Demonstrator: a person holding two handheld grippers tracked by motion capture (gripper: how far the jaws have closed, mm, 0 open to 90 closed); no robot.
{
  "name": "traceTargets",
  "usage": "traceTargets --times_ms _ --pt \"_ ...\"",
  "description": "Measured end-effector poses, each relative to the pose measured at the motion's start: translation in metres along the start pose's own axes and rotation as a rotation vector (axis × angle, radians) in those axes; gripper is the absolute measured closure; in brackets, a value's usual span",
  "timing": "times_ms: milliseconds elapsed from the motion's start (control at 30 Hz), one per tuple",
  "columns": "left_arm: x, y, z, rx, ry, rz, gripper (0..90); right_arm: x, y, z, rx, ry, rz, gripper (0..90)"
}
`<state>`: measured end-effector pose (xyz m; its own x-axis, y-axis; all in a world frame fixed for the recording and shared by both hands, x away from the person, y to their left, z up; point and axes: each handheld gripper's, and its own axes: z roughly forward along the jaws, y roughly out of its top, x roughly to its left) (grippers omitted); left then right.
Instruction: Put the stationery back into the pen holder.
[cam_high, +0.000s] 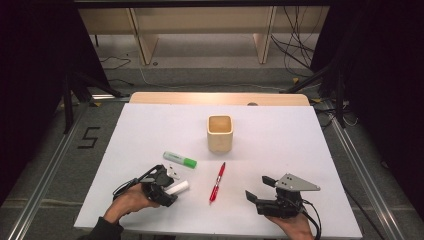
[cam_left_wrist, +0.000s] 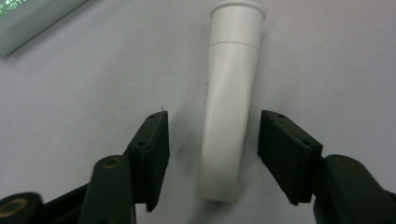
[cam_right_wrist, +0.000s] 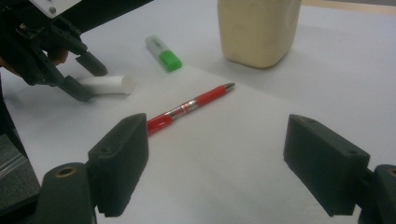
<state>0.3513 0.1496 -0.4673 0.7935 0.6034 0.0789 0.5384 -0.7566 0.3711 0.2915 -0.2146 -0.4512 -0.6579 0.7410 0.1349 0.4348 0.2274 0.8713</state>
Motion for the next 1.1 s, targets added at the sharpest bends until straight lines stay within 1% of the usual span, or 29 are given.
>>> traceTargets --times_ms 67,233,300,367,433,467,533,600,667,700,767,867,933,1000,1033,1067,1100 --pt "0.0010 0.0006 -0.0002 0.011 -0.019 0.009 46.6 -0.0001 -0.0002 0.0004 0.002 -0.001 0.002 23.1" --pt "0.0010 0.0024 -0.0004 0.021 -0.048 0.023 54.7 -0.0013 -0.0006 0.0008 0.003 -0.003 0.006 23.4" --pt "0.0009 0.0027 -0.0004 0.023 -0.052 0.021 58.4 -0.0016 -0.0005 0.0006 0.002 -0.003 0.006 23.5" --pt "0.0021 0.0033 -0.0005 0.030 -0.067 0.020 62.1 -0.0013 -0.0004 0.0007 0.002 -0.003 0.006 23.5" --pt "0.0038 0.0036 -0.0002 0.027 -0.072 0.002 65.6 -0.0009 -0.0003 0.0010 0.005 -0.002 0.006 23.6" --pt "0.0046 0.0036 -0.0002 0.027 -0.075 0.003 68.2 -0.0007 -0.0004 0.0012 0.006 -0.001 0.003 23.8" --pt "0.0046 0.0036 -0.0002 0.028 -0.079 -0.001 69.9 -0.0005 -0.0003 0.0012 0.004 0.001 -0.001 24.0" --pt "0.0043 0.0040 -0.0004 0.030 -0.075 0.006 70.2 -0.0005 -0.0002 0.0014 0.005 0.002 0.002 24.0" --pt "0.0046 0.0040 -0.0004 0.029 -0.077 0.005 70.4 -0.0006 -0.0002 0.0015 0.004 0.003 0.001 24.1" --pt "0.0056 0.0036 -0.0004 0.025 -0.086 -0.002 70.4 -0.0003 -0.0001 0.0016 0.005 0.003 0.001 24.2" --pt "0.0061 0.0037 -0.0009 0.028 -0.085 0.002 70.5 0.0002 0.0001 0.0016 0.005 0.004 0.001 24.3" --pt "0.0060 0.0043 -0.0048 -0.016 -0.086 -0.008 70.5 0.0008 0.0004 0.0020 0.003 0.009 -0.001 24.5" --pt "0.0041 0.0051 -0.0078 -0.067 -0.098 -0.028 70.5 0.0015 0.0007 0.0021 0.005 0.010 0.001 24.5" --pt "0.0026 0.0063 -0.0089 -0.113 -0.110 -0.039 70.5 0.0022 0.0007 0.0026 0.004 0.005 -0.001 24.5" --pt "0.0010 0.0066 -0.0088 -0.150 -0.105 -0.052 70.5 0.0029 0.0007 0.0026 0.002 0.006 0.003 24.5" --pt "0.0006 0.0070 -0.0087 -0.184 -0.110 -0.073 70.5 0.0033 0.0008 0.0026 0.001 0.007 0.004 24.5" --pt "0.0002 0.0072 -0.0087 -0.203 -0.111 -0.080 70.5 0.0039 0.0011 0.0025 0.000 0.008 0.006 24.4"
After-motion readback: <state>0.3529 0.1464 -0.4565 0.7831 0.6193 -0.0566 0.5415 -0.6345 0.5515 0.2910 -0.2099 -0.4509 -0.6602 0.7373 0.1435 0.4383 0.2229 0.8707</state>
